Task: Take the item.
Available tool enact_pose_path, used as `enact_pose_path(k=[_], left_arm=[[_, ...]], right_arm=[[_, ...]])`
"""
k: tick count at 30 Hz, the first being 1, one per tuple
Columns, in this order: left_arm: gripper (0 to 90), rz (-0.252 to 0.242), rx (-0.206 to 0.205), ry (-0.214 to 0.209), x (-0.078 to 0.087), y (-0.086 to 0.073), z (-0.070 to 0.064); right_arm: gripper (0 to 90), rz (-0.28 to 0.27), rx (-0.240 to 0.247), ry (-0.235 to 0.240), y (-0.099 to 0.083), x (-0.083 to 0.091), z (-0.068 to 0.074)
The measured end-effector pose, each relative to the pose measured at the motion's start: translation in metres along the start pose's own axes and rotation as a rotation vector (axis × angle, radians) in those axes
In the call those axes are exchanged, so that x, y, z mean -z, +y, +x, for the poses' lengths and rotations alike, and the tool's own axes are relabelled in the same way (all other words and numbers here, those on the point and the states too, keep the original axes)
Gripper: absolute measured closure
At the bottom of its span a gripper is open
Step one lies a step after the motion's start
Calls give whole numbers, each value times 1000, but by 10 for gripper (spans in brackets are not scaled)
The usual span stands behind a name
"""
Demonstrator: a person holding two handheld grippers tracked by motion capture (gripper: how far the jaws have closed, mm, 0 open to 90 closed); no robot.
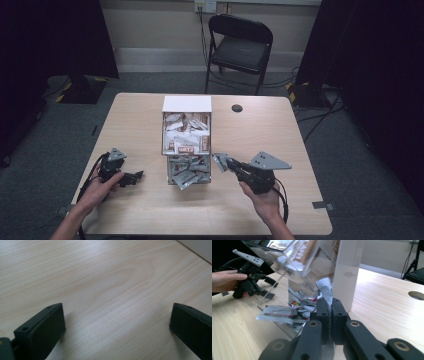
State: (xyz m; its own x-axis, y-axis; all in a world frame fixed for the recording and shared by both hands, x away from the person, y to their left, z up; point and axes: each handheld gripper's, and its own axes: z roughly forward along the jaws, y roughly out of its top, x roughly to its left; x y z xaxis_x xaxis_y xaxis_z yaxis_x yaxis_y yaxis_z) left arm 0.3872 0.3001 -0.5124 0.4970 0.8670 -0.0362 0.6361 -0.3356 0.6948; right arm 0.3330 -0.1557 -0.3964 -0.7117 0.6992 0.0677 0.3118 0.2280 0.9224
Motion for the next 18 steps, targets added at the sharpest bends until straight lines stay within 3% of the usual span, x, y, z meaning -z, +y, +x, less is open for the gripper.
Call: enact_pose_path(k=[10,18], left_arm=[[0,-1,5,-3,0,0,0],[0,0,3,-2,0,0,0]], right_arm=[[868,18,20,-44,6,-1,-16],[867,17,9,-49,10,-8,-23]])
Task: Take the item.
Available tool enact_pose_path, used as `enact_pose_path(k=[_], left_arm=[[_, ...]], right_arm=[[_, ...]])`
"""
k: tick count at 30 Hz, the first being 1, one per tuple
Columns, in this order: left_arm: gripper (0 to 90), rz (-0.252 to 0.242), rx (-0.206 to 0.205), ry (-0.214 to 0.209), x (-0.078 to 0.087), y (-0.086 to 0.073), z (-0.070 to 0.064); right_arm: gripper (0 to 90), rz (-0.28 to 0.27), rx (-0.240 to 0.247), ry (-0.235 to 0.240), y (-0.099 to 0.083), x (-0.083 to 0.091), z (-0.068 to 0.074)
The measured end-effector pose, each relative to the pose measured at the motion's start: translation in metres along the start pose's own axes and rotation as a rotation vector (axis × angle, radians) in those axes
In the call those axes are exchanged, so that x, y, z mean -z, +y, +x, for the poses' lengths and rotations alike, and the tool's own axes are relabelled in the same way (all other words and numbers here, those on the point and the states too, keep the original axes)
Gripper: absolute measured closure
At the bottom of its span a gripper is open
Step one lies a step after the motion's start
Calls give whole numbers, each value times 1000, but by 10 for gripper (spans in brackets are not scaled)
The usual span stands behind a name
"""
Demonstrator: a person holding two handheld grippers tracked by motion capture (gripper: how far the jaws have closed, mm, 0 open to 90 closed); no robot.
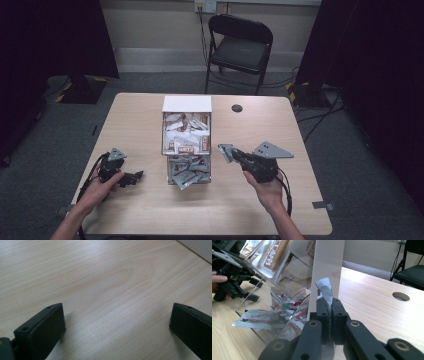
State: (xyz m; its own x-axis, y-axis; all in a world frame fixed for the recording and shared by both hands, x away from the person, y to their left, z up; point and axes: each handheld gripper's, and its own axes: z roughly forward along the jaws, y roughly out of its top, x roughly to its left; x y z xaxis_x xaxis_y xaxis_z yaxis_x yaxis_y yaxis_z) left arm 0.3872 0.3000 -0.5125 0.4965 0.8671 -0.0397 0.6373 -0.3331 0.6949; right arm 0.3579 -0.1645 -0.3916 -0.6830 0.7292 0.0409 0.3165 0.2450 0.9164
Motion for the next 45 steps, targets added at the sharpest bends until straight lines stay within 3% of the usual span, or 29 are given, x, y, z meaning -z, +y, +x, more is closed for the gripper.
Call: enact_pose_path(k=[20,31,45], left_arm=[[0,0,-3,2,0,0,0],[0,0,0,0,0,0,0],[0,0,-3,2,0,0,0]], right_arm=[[866,30,6,-9,9,-31,-12],[866,58,-30,-12,12,-49,-24],[865,122,-84,-36,-9,-67,-38]])
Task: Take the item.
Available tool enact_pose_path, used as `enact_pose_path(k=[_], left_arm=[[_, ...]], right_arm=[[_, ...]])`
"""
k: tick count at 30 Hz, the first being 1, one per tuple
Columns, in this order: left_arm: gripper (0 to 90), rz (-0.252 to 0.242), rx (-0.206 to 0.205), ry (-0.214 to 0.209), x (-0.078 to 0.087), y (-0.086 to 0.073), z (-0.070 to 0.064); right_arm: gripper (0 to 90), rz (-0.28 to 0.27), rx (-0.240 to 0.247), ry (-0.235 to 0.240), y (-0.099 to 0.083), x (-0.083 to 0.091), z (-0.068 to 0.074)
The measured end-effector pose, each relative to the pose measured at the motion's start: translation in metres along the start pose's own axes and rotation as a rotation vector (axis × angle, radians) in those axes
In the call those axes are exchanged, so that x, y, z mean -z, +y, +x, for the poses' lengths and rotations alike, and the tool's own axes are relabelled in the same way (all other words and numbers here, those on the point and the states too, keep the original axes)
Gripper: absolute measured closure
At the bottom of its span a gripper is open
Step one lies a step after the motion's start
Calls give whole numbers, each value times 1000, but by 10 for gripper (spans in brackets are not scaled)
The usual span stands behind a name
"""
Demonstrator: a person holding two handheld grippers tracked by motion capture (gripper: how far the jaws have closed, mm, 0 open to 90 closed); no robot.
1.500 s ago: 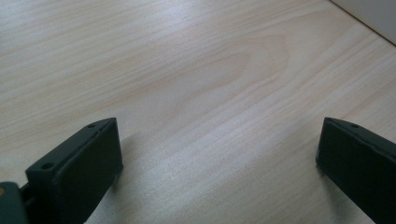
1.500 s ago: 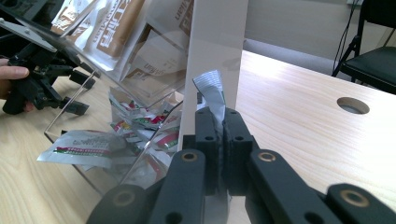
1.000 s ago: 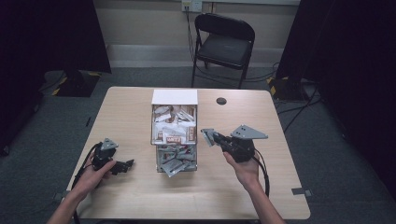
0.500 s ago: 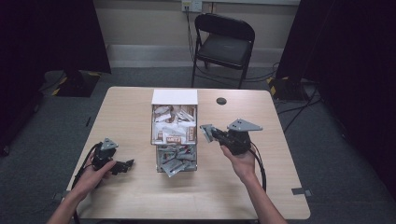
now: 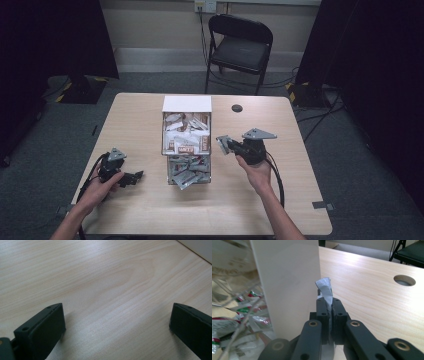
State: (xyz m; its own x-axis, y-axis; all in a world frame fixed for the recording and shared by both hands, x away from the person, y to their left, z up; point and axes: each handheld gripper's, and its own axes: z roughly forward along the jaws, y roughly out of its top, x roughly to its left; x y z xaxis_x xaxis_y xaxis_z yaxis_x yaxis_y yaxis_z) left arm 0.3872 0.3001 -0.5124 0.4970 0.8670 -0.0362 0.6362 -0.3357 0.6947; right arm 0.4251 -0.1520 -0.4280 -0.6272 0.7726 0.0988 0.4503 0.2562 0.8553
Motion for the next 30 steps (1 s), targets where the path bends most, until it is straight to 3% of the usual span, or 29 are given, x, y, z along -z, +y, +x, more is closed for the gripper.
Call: enact_pose_path(k=[12,21,30], left_arm=[[0,-1,5,-3,0,0,0],[0,-1,2,-5,0,0,0],[0,-1,1,-5,0,0,0]], right_arm=[[862,48,-27,5,-22,-9,-3],[859,84,-36,12,-31,-23,-4],[851,88,-47,2,-31,-28,-9]])
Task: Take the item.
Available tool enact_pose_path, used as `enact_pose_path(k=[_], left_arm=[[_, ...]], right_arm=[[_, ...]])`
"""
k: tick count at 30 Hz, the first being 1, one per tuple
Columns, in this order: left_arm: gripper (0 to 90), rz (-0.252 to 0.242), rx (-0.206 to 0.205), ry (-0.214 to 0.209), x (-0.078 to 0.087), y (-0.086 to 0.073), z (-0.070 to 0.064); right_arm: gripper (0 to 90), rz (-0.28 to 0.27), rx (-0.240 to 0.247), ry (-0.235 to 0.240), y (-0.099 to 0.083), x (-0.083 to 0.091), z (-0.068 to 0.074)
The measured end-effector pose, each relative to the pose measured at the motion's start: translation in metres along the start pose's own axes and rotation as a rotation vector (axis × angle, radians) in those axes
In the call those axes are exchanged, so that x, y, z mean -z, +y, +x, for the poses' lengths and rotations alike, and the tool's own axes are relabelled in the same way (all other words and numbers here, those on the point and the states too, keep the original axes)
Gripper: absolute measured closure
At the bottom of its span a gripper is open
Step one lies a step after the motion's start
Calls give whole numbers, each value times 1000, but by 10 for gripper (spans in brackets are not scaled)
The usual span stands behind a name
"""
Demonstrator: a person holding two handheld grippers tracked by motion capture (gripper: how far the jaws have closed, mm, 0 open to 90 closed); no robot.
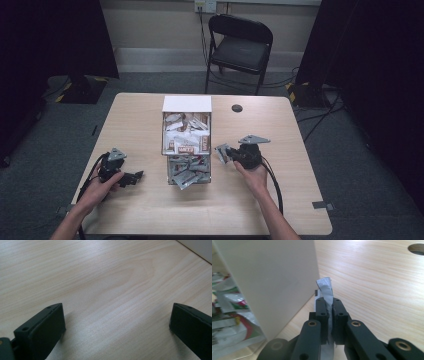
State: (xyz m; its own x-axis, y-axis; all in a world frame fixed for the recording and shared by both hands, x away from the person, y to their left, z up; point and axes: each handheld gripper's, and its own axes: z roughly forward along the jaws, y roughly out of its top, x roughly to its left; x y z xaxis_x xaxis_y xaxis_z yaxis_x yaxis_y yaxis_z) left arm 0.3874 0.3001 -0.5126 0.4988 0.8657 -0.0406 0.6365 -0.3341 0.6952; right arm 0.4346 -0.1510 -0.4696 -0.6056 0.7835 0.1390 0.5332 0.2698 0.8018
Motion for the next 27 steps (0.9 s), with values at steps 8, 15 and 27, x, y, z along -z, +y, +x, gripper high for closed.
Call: enact_pose_path(k=[8,15,27], left_arm=[[0,0,0,0,0,0,0],[0,0,0,0,0,0,0],[0,0,0,0,0,0,0]], right_arm=[[797,4,-17,-29,-2,-3,-7],[764,13,-29,-21,-3,-6,-12],[639,26,-29,-37,-3,-10,-18]])
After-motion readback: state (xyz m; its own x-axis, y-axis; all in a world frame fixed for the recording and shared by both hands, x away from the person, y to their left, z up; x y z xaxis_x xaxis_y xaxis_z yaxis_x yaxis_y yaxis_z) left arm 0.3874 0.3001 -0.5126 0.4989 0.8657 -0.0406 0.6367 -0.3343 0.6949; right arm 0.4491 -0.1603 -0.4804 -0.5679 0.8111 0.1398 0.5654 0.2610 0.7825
